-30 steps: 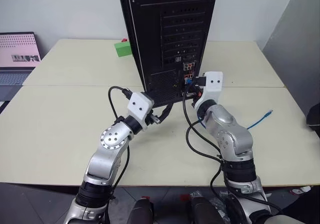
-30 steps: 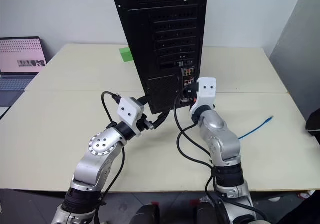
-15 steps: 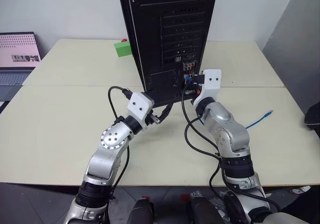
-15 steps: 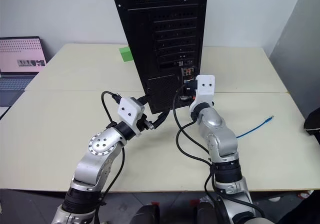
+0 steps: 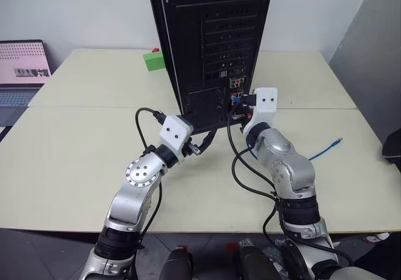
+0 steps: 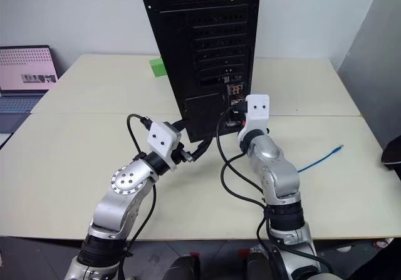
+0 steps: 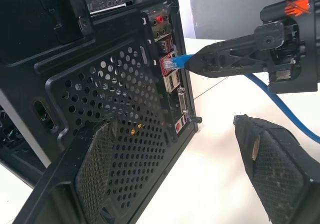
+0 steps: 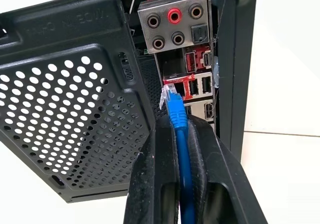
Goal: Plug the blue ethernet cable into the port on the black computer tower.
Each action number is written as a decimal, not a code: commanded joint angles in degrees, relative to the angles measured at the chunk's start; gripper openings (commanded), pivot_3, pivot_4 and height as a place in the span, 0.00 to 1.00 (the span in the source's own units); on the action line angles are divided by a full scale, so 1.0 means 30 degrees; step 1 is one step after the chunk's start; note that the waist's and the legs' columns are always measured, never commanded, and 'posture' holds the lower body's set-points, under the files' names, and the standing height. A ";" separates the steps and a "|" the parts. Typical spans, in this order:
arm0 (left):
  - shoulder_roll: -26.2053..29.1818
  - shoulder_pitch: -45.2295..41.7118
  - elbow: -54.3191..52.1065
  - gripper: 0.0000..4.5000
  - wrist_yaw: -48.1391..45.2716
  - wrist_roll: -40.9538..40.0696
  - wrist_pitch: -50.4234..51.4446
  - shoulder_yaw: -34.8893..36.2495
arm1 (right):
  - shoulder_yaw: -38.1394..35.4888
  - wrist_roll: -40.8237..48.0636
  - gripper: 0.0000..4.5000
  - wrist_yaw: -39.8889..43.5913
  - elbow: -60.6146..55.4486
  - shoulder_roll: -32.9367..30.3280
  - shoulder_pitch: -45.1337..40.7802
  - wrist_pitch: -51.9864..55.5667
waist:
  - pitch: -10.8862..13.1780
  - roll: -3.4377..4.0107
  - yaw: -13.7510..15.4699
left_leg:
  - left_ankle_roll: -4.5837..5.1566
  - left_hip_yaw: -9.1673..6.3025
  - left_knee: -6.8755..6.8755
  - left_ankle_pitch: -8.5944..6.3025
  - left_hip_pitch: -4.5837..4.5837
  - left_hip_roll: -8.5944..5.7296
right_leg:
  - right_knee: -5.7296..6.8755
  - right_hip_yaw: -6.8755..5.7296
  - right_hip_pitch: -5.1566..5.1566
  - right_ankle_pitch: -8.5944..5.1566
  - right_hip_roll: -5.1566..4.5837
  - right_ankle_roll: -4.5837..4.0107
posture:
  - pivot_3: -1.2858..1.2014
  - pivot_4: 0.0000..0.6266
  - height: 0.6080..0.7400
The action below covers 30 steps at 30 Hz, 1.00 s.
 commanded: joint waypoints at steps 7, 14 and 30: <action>0.0030 0.0111 -0.0812 0.88 -0.0015 0.0208 -0.0326 0.0181 | -0.0392 -0.0098 0.00 -0.0038 -0.0287 0.0029 -0.0380 -0.0576 | 0.0000 0.0000 0.0000 | 0.0000 0.0001 0.0000 0.0000 -0.0001 0.0000 | -0.0001 0.0001 -0.0001 0.0000 0.0000 0.0000 | 0.52 0.24 1.00; 0.0036 0.0137 -0.0784 0.88 -0.0044 0.0258 -0.0360 0.0209 | -0.0349 -0.0111 0.00 0.0109 0.0061 0.0086 -0.0492 -0.0746 | 0.0000 0.0000 0.0000 | 0.0000 0.0001 -0.0002 0.0000 -0.0002 0.0000 | -0.0003 0.0001 -0.0001 0.0000 0.0000 0.0000 | 0.52 0.24 1.00; 0.0079 0.0128 -0.0752 0.88 -0.0122 0.0319 -0.0427 0.0191 | -0.0167 -0.0342 0.00 0.0198 0.0630 0.0185 -0.0818 -0.1406 | 0.0000 0.0000 0.0000 | 0.0000 0.0001 -0.0005 0.0000 -0.0004 0.0000 | -0.0006 0.0000 -0.0004 -0.0001 0.0000 0.0000 | 0.52 0.24 1.00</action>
